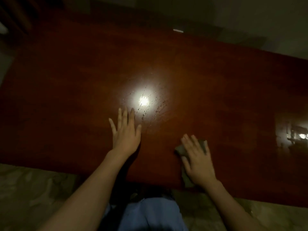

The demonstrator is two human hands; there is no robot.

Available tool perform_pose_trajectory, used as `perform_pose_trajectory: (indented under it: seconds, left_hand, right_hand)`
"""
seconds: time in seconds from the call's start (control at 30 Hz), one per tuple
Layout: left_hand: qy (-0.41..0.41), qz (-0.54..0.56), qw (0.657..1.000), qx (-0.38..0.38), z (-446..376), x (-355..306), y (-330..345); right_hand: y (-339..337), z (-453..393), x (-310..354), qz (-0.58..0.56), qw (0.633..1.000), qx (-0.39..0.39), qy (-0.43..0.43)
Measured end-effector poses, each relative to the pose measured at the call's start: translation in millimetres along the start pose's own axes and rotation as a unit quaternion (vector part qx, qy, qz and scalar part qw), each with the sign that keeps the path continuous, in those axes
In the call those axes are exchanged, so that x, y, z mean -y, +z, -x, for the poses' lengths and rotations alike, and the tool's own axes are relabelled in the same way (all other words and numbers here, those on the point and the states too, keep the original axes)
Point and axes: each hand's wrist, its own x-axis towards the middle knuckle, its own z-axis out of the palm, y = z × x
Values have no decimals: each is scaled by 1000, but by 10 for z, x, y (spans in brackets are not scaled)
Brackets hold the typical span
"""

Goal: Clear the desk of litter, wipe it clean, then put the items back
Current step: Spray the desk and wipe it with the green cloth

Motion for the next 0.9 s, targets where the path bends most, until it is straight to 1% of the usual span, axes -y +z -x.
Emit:
perform_pose_trajectory:
  seconds: [0.07, 0.13, 0.2, 0.23, 0.27, 0.3, 0.4, 0.47, 0.53, 0.6, 0.63, 0.67, 0.73, 0.8, 0.9]
  left_hand:
    - [5, 5, 1000, -4, -88, -108, -6]
    - [5, 15, 1000, -7, -179, -195, -2]
    - [1, 25, 1000, -9, -256, -277, -1]
    - [-3, 30, 1000, -10, -296, -318, -1]
    - [-7, 35, 999, -10, -336, -364, -9]
    - [-10, 42, 999, -11, -382, -412, -22]
    - [-12, 53, 998, -31, -589, -565, -106]
    - [-15, 55, 997, -46, -773, -661, -191]
    - [-16, 49, 997, -57, -975, -750, -268]
    - [-13, 38, 997, -62, -1165, -822, -328]
    - [-13, 30, 997, -66, -1254, -851, -344]
    - [-13, 21, 997, -70, -1338, -877, -352]
    - [-17, 2, 997, -74, -1488, -916, -330]
    - [-25, -13, 998, -59, -1595, -937, -250]
    - [-32, -48, 997, -53, -1659, -918, -86]
  right_hand:
    - [-148, -264, -292, -24, 994, -25, 105]
    - [-321, -667, -483, -31, 978, -45, 199]
    - [-478, -1126, -544, -33, 964, -60, 256]
    - [-551, -1359, -522, -35, 962, -64, 265]
    - [-619, -1577, -468, -39, 963, -62, 259]
    - [-672, -1779, -388, -37, 969, -55, 236]
    - [-741, -2139, -69, 9, 995, -19, 95]
    - [-659, -2079, 65, 33, 999, -7, 0]
    - [-558, -1823, 41, 42, 995, -9, -89]
    - [-498, -1539, -178, 52, 986, 10, -159]
    - [-487, -1432, -344, 62, 983, 23, -174]
    - [-503, -1368, -525, 68, 982, 29, -176]
    - [-577, -1394, -879, 67, 989, 20, -132]
    - [-685, -1548, -1148, 51, 998, 12, -44]
    - [-866, -1945, -1346, 11, 997, -21, 74]
